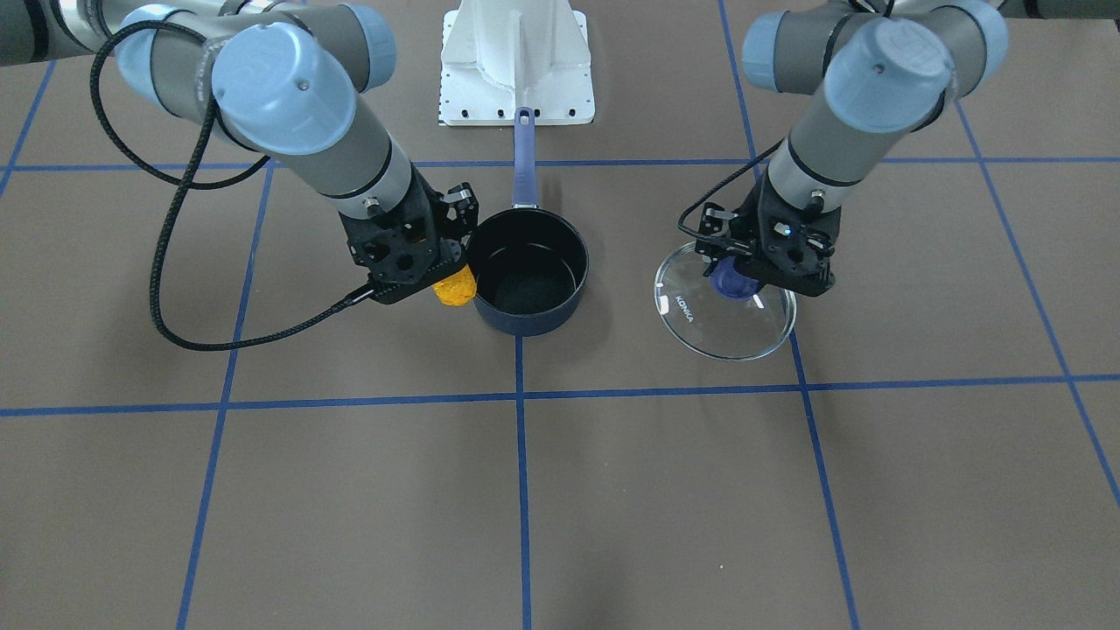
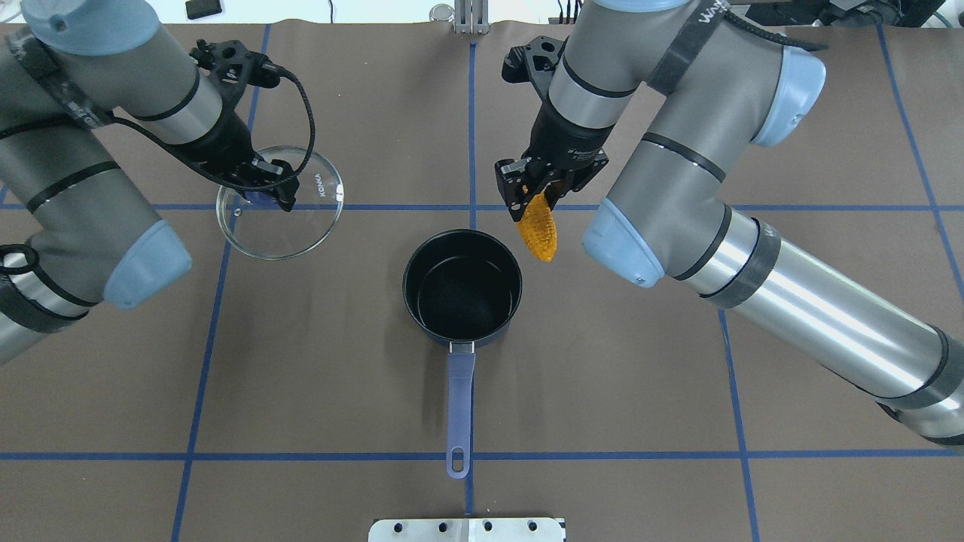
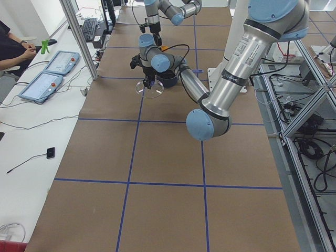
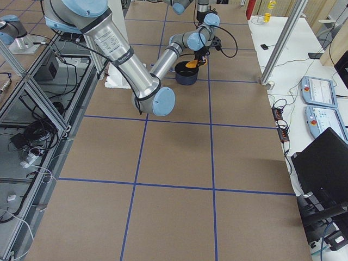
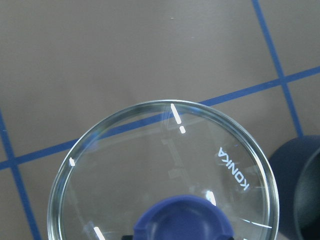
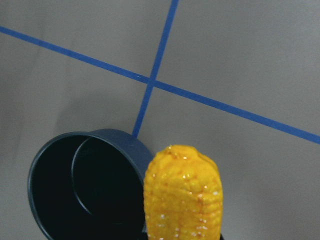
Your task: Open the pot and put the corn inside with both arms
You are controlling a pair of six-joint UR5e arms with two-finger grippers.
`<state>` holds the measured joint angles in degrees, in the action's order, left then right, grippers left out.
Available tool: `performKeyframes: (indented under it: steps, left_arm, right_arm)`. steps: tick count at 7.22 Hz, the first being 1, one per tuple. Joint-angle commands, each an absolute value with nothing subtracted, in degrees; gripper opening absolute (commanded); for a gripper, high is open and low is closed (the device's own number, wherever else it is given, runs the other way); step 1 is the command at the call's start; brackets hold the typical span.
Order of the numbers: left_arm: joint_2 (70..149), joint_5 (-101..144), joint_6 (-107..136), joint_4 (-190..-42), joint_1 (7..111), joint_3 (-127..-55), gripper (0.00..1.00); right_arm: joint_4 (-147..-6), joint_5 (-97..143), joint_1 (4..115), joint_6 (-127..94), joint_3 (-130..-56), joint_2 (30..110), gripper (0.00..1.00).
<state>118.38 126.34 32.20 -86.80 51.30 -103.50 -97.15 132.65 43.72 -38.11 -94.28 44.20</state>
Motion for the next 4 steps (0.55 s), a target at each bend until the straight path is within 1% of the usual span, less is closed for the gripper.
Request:
performKeyframes:
  steps: [1,2,4]
  left_arm:
    - [113.2,127.9,23.7,-87.4,54.6,-103.5,0.55]
    - [112.2,127.9,21.9,-87.4,55.5,-103.5,0.55]
    - [110.6,127.9,19.8,-87.5,56.2,-103.5,0.55]
  right_arm:
    - [-89.5,131.4,40.3,-41.5,-92.0,43.1,0.45]
    - [-84.0,129.9,38.9,-43.7,-89.4,42.8,0.45]
    - [-81.9,128.3,36.7,-44.9,-88.4,42.9,0.47]
